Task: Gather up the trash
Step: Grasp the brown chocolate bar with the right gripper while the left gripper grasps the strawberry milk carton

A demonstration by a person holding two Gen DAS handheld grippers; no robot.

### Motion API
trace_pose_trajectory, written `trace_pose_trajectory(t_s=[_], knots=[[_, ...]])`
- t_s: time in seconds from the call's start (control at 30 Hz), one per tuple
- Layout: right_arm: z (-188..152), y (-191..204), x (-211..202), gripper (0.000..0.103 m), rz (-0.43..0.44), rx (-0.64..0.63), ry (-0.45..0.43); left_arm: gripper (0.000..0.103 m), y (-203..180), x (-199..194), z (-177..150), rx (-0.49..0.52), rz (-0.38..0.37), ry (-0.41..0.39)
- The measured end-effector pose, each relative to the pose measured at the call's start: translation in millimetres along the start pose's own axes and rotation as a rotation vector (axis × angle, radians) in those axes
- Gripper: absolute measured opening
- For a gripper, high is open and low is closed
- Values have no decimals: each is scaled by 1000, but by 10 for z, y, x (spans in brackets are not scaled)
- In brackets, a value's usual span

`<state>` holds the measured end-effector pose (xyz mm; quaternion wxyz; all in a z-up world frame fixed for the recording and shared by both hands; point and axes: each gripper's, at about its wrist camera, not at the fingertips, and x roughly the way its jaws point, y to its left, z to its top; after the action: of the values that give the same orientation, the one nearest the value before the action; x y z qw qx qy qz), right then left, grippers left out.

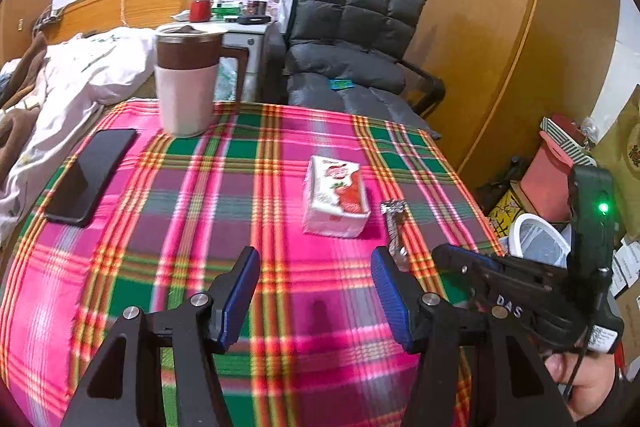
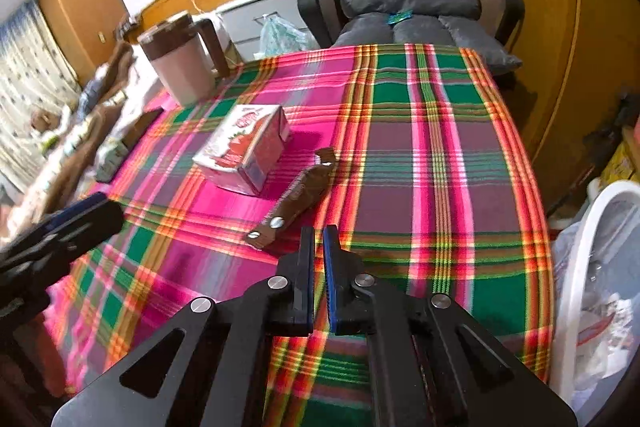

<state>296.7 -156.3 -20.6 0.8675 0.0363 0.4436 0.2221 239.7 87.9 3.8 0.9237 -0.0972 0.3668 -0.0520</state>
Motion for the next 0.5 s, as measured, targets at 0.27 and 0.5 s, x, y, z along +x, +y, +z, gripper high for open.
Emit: trace_pose_trajectory(t_s=[0.27, 0.5], knots=[[90, 134, 231, 34, 23, 32, 16, 57, 114, -7, 117, -15, 44, -17], [149, 169, 384, 34, -3, 44, 41, 57, 203, -8, 135, -20, 62, -9]])
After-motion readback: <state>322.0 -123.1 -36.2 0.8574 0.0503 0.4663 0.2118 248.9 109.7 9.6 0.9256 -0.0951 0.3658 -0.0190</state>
